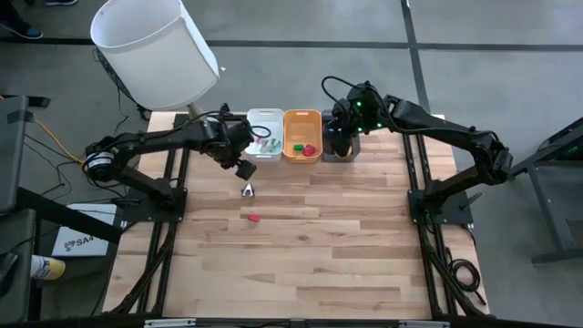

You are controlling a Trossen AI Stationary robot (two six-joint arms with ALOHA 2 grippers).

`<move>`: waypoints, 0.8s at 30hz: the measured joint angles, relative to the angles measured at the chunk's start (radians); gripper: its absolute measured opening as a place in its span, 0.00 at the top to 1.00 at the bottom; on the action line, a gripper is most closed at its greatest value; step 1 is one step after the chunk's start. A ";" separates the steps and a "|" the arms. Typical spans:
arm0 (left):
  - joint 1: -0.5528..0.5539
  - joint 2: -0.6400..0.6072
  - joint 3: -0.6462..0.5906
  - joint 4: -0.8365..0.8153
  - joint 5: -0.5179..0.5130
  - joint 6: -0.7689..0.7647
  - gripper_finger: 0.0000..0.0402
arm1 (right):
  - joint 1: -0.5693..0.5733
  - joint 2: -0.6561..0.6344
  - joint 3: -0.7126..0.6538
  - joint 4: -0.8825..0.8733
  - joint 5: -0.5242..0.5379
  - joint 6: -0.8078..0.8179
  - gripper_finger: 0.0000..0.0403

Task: Pick and place Stapler, Stapler remover, tape
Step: Put the dark blue staple remover into the white bin

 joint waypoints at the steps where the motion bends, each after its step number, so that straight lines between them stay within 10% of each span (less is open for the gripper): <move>1: -0.006 0.000 0.000 0.002 -0.004 -0.014 0.29 | 0.000 0.000 0.000 0.001 0.000 0.007 0.59; 24: -0.191 0.001 0.000 0.041 -0.236 -0.374 0.29 | 0.002 0.000 0.000 -0.003 0.052 0.025 0.59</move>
